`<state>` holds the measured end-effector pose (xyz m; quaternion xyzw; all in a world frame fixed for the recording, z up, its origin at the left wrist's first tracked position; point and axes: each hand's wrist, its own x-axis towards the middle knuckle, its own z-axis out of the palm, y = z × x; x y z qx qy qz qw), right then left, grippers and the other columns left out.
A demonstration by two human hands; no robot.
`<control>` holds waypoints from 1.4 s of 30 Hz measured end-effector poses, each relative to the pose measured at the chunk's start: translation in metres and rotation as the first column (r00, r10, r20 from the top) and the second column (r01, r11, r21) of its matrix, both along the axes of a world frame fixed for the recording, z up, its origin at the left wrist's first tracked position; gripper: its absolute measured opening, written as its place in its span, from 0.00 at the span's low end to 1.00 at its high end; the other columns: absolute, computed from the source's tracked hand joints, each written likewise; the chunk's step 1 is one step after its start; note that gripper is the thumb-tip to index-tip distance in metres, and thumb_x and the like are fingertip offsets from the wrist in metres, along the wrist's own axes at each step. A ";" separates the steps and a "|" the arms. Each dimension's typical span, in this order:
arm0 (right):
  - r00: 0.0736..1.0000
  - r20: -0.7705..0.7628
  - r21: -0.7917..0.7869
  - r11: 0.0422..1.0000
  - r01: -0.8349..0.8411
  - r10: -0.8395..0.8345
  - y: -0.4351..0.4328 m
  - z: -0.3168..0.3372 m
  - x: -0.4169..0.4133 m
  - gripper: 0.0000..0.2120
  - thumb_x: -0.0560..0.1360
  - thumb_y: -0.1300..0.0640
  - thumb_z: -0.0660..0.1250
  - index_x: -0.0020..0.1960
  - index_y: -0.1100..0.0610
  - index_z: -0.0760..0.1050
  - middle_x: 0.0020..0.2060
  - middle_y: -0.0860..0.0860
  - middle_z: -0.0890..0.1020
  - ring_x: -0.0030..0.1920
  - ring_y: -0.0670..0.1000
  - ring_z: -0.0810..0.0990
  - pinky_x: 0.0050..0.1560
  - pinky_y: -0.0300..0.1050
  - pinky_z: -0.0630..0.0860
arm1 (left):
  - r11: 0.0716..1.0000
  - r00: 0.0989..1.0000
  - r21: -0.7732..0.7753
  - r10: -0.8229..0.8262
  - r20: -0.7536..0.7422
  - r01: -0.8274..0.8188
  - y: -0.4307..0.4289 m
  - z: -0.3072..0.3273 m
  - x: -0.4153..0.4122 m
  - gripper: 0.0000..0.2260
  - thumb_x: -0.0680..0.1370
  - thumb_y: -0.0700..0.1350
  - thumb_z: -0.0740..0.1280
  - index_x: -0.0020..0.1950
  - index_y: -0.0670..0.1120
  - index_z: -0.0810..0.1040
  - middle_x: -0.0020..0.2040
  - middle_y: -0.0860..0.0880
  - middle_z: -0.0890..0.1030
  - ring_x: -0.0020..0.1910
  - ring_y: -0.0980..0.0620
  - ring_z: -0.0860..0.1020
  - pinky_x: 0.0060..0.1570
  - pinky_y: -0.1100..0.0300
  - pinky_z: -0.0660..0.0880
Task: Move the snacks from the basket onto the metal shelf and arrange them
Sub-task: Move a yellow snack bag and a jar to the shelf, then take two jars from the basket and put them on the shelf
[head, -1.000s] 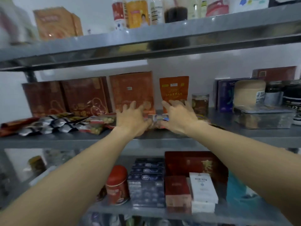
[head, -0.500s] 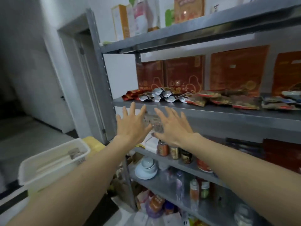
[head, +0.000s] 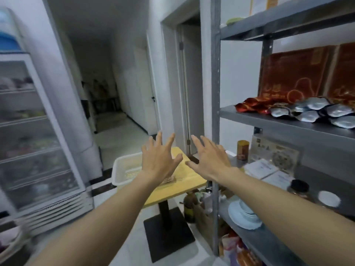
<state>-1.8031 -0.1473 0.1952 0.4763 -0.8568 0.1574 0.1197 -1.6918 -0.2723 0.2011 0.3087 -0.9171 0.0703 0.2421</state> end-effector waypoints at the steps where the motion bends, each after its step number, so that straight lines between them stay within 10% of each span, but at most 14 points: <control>1: 0.999 0.019 -0.007 1.000 -0.026 0.026 -0.020 -0.003 -0.007 0.40 0.77 0.36 0.60 0.80 0.50 0.45 0.78 0.56 0.56 0.77 0.56 0.55 0.73 0.57 0.58 | 1.000 1.000 0.011 0.015 -0.006 -0.015 -0.017 -0.004 -0.005 0.32 0.78 0.64 0.58 0.79 0.56 0.53 0.79 0.43 0.55 0.76 0.39 0.58 0.69 0.42 0.61; 10: 0.953 0.259 -0.071 0.987 -0.147 0.160 -0.176 -0.053 -0.071 0.36 0.78 0.42 0.64 0.78 0.52 0.52 0.73 0.52 0.66 0.70 0.55 0.68 0.66 0.52 0.69 | 0.957 1.000 0.291 0.017 -0.025 -0.009 -0.157 -0.063 -0.058 0.29 0.78 0.57 0.64 0.77 0.54 0.60 0.76 0.45 0.61 0.73 0.43 0.63 0.68 0.46 0.65; 24: 0.637 0.762 0.041 0.989 0.140 -0.121 -0.394 -0.194 -0.155 0.38 0.73 0.47 0.72 0.76 0.55 0.59 0.70 0.57 0.70 0.69 0.59 0.69 0.64 0.53 0.72 | 0.748 0.996 0.663 -0.077 0.042 0.030 -0.398 -0.206 -0.145 0.32 0.75 0.54 0.70 0.76 0.54 0.62 0.74 0.45 0.62 0.71 0.43 0.67 0.67 0.48 0.68; 42: 0.618 0.746 0.367 0.927 -0.071 -0.249 -0.497 -0.308 -0.247 0.49 0.57 0.55 0.82 0.72 0.55 0.63 0.64 0.55 0.73 0.62 0.55 0.75 0.53 0.42 0.74 | 0.450 0.990 0.886 -0.124 -0.062 0.112 -0.514 -0.331 -0.267 0.36 0.67 0.44 0.79 0.73 0.50 0.69 0.66 0.44 0.71 0.64 0.48 0.68 0.57 0.67 0.63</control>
